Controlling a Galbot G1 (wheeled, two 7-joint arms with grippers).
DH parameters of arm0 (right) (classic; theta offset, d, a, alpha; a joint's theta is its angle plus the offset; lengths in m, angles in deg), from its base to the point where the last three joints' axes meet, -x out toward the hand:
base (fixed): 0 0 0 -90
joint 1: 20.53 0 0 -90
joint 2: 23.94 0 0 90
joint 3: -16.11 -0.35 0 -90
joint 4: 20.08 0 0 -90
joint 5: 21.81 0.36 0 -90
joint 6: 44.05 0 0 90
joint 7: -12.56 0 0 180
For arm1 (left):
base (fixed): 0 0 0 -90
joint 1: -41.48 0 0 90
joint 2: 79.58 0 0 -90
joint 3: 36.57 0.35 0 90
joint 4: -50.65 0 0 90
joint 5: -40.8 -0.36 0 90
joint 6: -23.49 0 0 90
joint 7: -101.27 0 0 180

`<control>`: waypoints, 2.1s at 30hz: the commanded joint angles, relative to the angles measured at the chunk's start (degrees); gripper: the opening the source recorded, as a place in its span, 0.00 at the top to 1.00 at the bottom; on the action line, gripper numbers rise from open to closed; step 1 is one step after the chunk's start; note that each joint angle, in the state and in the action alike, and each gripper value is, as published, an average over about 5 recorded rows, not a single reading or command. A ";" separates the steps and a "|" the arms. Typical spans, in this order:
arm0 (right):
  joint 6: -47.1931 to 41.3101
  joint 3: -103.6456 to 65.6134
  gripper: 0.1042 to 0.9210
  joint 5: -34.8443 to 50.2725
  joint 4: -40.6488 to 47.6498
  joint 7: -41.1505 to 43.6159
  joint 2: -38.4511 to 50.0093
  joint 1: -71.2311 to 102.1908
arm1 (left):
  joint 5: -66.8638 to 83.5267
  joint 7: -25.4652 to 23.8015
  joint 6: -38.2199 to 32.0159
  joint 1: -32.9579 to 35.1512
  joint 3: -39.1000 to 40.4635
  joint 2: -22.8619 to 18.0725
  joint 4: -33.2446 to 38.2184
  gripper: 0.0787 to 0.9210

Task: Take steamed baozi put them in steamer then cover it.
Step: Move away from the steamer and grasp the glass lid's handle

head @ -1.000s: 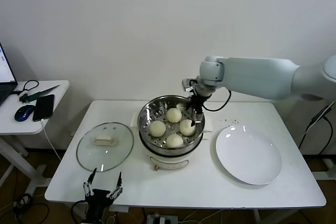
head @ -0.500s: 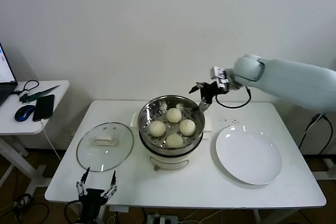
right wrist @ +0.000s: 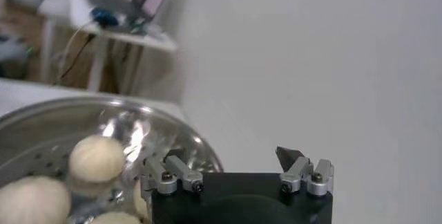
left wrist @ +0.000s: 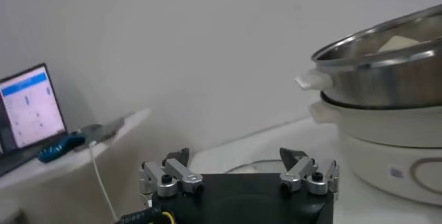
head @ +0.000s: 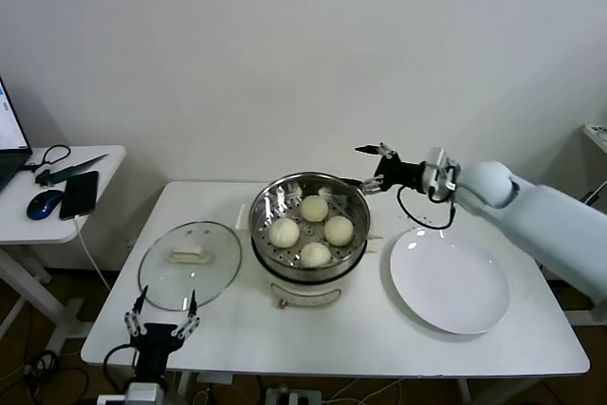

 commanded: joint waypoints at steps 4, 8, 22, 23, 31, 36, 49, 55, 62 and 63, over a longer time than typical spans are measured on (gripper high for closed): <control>-0.94 -49.83 0.12 -7.02 -8.78 -7.29 -0.02 46.44 | -25.15 -1.40 3.03 -4.49 -4.32 1.58 1.15 0.12; -2.70 -57.31 0.12 -8.50 -10.63 -7.74 -3.21 54.30 | -43.54 -2.40 2.96 -4.71 -5.86 3.81 1.82 0.12; -5.18 -70.64 0.12 -12.53 -11.58 -6.08 -10.32 68.93 | -74.65 -6.48 8.06 -11.94 2.78 15.38 -9.08 0.12; -5.18 -70.89 0.12 -12.82 -11.52 -5.97 -10.70 69.27 | -73.96 -6.41 8.25 -12.89 3.45 15.58 -10.65 0.12; -4.81 -71.12 0.12 -15.10 -11.08 -5.48 -13.14 70.46 | -70.65 -2.49 6.49 -20.36 6.69 14.41 -21.68 0.12; -4.87 -70.81 0.12 -15.86 -11.13 -5.12 -13.61 71.03 | -69.31 -0.77 5.32 -26.19 6.78 13.16 -28.11 0.12; -3.83 -71.66 0.12 -17.13 -10.57 -4.59 -14.27 72.17 | -70.12 1.45 4.80 -34.17 6.60 11.44 -39.39 0.12; -3.59 -71.77 0.12 -17.88 -10.46 -4.43 -14.22 72.36 | -70.28 1.67 5.27 -36.53 5.99 11.48 -42.08 0.12; -3.32 -71.42 0.12 -18.98 -10.45 -4.28 -14.23 72.35 | -69.09 2.07 5.55 -38.44 5.50 11.49 -42.93 0.12; -3.23 -71.37 0.12 -19.22 -10.36 -4.21 -14.33 72.36 | -68.76 2.07 5.52 -38.56 5.55 11.57 -42.83 0.12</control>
